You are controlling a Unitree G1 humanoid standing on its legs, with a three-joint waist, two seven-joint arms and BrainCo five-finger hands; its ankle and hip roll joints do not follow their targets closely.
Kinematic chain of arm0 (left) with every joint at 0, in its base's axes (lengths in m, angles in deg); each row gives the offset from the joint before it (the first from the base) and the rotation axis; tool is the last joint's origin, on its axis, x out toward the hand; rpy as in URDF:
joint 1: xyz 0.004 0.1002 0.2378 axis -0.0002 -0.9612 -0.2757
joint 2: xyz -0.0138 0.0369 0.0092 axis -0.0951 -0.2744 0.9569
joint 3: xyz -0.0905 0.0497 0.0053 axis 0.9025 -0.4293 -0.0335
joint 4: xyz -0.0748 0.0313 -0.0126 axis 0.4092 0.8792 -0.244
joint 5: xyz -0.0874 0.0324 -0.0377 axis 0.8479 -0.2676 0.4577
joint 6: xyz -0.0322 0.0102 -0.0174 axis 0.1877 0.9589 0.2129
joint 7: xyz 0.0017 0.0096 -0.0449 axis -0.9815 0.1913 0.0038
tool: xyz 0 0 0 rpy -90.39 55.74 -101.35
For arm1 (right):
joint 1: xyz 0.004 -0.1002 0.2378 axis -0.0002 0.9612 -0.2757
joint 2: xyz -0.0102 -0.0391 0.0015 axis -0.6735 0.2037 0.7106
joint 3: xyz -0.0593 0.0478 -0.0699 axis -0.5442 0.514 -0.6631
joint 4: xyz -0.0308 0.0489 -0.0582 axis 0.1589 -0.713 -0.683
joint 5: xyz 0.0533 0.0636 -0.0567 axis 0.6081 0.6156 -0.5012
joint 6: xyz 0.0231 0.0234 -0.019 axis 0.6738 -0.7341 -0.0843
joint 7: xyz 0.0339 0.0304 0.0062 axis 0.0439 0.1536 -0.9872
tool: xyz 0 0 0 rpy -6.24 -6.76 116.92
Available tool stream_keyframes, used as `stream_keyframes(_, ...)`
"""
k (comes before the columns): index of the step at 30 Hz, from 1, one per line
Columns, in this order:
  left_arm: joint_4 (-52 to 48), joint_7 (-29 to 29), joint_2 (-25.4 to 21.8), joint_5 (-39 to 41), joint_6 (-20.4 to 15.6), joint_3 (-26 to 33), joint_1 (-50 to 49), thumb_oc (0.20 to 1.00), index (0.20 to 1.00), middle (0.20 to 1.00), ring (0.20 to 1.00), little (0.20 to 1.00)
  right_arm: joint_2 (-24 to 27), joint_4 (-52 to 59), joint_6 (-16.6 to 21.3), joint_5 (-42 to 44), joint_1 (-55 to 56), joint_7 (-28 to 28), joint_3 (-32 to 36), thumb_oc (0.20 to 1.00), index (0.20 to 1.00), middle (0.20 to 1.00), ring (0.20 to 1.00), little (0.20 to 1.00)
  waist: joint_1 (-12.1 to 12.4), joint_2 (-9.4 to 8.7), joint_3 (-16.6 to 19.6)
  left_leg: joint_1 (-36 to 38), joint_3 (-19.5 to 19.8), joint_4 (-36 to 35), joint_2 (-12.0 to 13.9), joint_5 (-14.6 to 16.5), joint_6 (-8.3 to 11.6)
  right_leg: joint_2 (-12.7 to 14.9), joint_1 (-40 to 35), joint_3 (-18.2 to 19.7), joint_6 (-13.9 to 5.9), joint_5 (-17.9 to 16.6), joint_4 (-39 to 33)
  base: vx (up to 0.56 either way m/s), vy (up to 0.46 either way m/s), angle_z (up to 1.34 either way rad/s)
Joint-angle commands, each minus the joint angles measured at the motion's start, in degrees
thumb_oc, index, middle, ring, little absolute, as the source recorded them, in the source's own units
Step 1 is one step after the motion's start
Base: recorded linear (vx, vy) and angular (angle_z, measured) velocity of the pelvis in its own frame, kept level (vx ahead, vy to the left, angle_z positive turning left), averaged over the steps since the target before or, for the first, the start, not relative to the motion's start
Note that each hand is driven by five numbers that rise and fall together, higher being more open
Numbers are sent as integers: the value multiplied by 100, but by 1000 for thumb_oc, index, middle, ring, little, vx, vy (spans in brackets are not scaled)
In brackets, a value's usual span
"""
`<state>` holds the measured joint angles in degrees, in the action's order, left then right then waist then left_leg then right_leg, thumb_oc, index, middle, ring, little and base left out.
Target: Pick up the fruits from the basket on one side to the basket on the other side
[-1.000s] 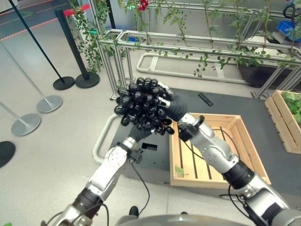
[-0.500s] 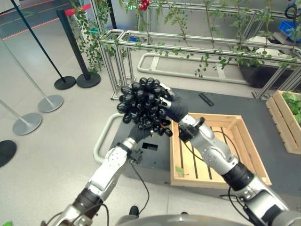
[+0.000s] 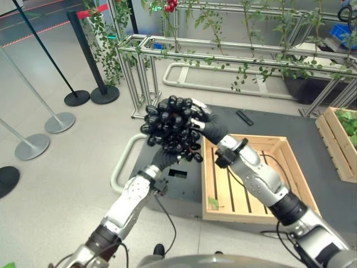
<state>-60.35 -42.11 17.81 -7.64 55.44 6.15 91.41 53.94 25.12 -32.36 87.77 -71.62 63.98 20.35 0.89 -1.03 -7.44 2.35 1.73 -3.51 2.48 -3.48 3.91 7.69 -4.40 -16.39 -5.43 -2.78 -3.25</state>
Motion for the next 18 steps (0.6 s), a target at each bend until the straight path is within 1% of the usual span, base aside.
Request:
stream_keyframes(1,-161,-27,-77,51,-378,315,323,200,200,200,200,200,-25,346,228,-227,-104,43,281,1000,1000,1000,1000,1000,118,-334,120,-128,12,287,-256,488,-207,278,346,-102,-334,196,667,0,0,0)
stream_keyframes(6,-197,-15,-164,-132,-384,347,323,200,200,200,200,200,-39,277,143,-436,-139,98,313,1000,1000,1000,1000,1000,104,-326,110,-111,-1,288,-250,501,-208,270,350,-77,-329,213,686,0,0,0)
stream_keyframes(12,-282,132,-259,-283,-313,228,312,200,200,200,200,200,30,163,8,-731,-294,183,322,1000,1000,1000,1000,1000,100,-333,106,-107,-15,293,-245,514,-210,257,350,-56,-327,222,686,0,0,0)
stream_keyframes(18,-361,205,-303,-261,-279,144,316,200,200,200,200,200,19,61,7,-806,-355,317,414,1000,1000,1000,1000,1000,102,-346,112,-93,-20,291,-239,522,-214,253,354,-59,-326,225,696,5,0,0)
